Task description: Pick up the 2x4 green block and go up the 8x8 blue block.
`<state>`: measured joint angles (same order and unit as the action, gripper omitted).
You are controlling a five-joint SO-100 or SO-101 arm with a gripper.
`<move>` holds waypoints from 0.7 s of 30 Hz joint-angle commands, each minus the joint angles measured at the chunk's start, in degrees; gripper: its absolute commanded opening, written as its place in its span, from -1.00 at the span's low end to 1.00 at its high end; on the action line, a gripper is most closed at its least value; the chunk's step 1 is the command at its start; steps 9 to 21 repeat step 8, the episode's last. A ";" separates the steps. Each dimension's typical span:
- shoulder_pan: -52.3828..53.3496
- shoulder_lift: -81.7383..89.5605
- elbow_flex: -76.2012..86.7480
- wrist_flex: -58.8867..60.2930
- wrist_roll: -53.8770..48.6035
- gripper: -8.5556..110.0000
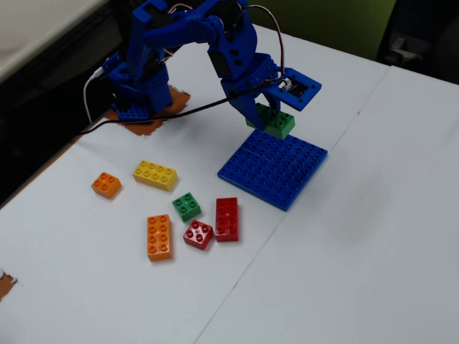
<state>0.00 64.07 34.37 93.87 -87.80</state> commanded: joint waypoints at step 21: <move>-0.09 0.44 -2.99 -0.26 -0.18 -0.79</move>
